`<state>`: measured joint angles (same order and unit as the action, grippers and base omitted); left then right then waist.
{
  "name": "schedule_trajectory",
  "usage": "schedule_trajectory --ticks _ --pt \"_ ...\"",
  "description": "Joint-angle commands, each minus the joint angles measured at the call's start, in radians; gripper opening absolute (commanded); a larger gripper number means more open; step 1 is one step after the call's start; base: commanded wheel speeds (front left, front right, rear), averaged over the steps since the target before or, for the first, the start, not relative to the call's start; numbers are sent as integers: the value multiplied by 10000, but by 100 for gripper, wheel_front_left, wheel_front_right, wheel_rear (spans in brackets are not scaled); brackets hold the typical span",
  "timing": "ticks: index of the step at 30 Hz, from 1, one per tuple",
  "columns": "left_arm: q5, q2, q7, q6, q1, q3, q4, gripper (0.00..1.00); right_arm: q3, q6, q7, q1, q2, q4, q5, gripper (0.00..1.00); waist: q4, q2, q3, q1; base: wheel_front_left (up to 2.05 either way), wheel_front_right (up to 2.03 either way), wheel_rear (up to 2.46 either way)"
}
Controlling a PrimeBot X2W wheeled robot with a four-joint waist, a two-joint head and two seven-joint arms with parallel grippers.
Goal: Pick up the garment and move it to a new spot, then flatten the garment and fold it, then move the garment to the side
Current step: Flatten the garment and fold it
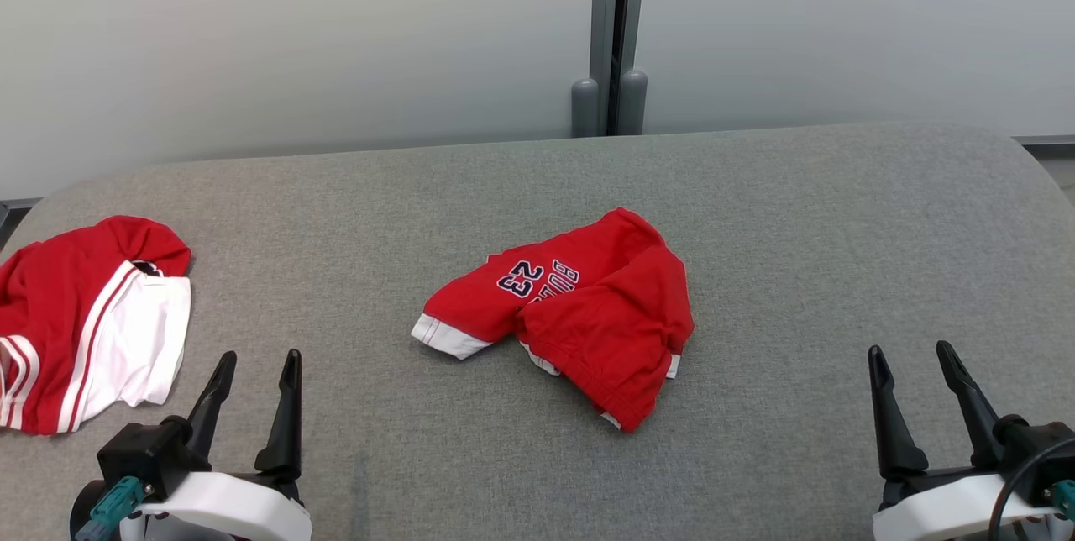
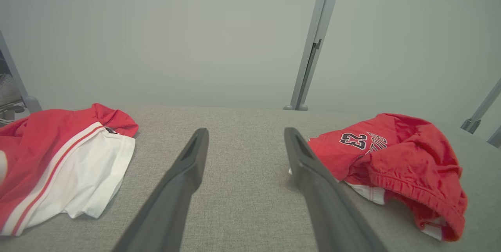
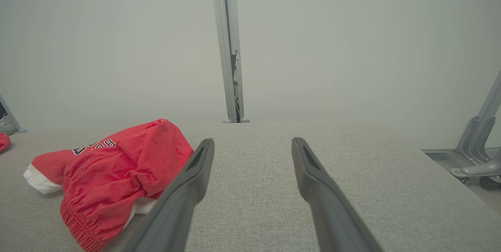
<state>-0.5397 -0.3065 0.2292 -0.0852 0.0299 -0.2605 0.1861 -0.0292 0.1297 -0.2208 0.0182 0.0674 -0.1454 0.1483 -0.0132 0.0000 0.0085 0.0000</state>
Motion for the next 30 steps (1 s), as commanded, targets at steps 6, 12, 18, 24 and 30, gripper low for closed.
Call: schedule_trajectory --ticks 6,12,18,24,30 --pt "-36 -94 -46 -67 218 -44 -9 100 -28 20 -79 -64 -3 -103 -23 100 -21 0 14 0 0 0 0" --pt "-38 -126 -50 -91 250 -60 5 100 -27 20 -93 -58 -23 -143 -31 100 11 0 48 0 0 0 0" --pt "-55 -139 -49 -112 357 -96 -36 100 -36 20 -108 -117 -45 -157 -64 100 105 0 107 0 0 0 0" --pt "-35 -126 -45 -54 542 -171 -83 100 162 20 -54 -321 -21 -166 -134 100 442 0 278 0 0 0 0" --pt "4 -26 13 -56 850 -218 -132 100 1515 20 246 -980 233 -396 -181 100 1113 0 648 0 0 0 0"
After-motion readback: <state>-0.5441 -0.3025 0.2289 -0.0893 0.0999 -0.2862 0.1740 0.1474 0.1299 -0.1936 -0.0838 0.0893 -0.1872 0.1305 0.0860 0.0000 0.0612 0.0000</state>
